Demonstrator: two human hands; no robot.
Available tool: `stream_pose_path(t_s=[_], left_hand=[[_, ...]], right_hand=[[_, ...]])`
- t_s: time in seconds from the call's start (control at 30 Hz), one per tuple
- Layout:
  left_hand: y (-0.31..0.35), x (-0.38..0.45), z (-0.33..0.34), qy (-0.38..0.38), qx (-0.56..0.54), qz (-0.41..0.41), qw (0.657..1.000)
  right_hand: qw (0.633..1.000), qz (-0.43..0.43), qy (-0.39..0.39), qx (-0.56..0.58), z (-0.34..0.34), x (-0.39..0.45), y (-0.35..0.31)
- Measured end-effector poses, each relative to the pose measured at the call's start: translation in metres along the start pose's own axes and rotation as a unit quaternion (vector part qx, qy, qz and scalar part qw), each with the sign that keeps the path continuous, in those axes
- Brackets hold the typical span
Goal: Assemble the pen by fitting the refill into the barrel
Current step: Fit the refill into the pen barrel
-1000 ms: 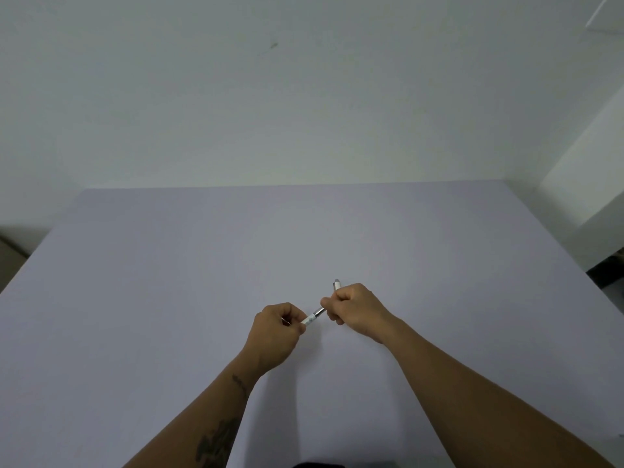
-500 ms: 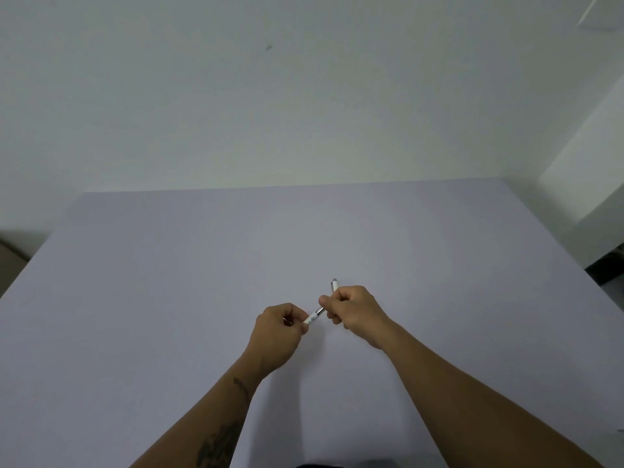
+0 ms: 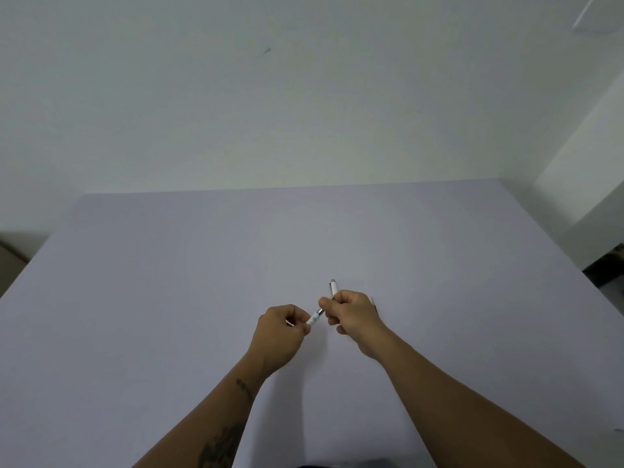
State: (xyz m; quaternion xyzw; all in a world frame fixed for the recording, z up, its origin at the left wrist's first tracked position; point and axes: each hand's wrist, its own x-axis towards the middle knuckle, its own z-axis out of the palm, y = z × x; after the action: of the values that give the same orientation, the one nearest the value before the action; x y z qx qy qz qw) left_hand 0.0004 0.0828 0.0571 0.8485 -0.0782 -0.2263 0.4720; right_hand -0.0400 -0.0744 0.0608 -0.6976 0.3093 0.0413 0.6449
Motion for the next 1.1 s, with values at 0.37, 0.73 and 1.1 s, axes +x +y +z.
stream_pose_path(t_s=[0.37,0.73,1.1], left_hand=[[0.0001,-0.0012,0.0008,-0.013,0.000,-0.013,1.000],[-0.0009,0.0038,-0.0005,-0.010,0.012,-0.010,1.000],[-0.0038,0.0078,-0.0004,-0.011,-0.008,-0.022,1.000]], right_hand=[[0.998,0.024,-0.032,0.057,-0.0024,-0.0009,0.0006],[0.999,0.025,-0.020,0.033,0.0055,0.0040,-0.0039],[0.994,0.058,-0.038,0.080,0.0040,0.0055,-0.0045]])
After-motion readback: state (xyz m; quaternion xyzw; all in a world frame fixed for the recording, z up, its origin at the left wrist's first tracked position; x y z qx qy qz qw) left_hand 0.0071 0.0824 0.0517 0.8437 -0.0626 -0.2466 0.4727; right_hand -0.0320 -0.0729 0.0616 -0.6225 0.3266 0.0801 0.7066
